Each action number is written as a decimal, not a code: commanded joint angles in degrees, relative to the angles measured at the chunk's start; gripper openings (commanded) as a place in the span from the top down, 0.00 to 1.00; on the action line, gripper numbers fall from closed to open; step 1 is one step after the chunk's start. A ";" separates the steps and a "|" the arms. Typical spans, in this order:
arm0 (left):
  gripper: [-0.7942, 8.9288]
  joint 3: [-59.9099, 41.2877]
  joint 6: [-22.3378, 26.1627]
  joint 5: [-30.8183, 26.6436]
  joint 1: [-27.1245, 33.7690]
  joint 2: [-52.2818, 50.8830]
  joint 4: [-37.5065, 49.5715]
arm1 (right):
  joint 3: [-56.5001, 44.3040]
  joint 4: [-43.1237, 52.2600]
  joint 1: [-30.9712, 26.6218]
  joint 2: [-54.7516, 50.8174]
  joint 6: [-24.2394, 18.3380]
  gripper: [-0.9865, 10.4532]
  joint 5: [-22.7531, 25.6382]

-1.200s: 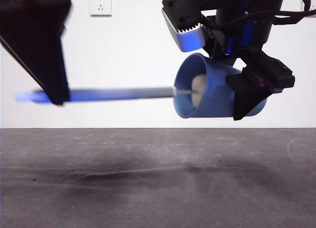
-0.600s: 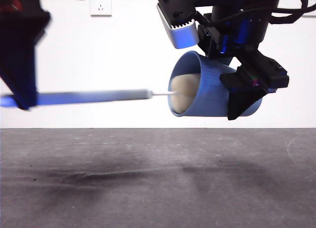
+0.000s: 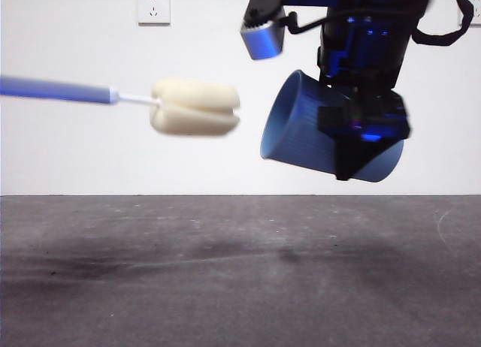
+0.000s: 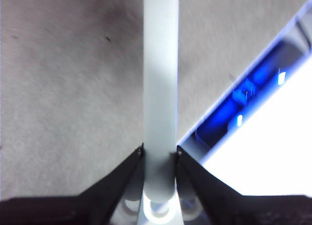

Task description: Pick up the cup brush,pick up the cup,insert the brush into the cup,clean the cup,put the cup brush back,put the cup back to the fixed position on the table

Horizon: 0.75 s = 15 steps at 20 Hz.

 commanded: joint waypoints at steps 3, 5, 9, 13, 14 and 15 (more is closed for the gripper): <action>0.93 -1.38 -13.18 -3.43 0.15 -0.22 12.85 | -0.04 0.96 0.02 -3.32 27.32 0.93 -3.80; 0.93 -4.44 -19.63 -7.06 0.20 0.61 18.97 | -0.04 1.22 0.02 -7.17 36.04 0.93 -7.85; 0.93 -12.96 -27.21 -7.76 3.48 4.70 32.30 | -0.04 2.71 0.04 -16.28 44.83 0.93 -13.20; 0.93 -14.08 -29.51 -4.72 6.12 13.77 43.34 | -0.04 3.48 0.07 -24.26 46.53 0.93 -15.89; 0.93 -14.08 -30.53 -4.07 6.56 16.48 44.74 | -0.04 3.45 0.04 -25.83 46.75 0.93 -16.68; 0.93 -14.08 -30.53 -4.11 6.58 19.10 45.94 | -0.04 3.41 0.04 -27.41 47.17 0.93 -16.63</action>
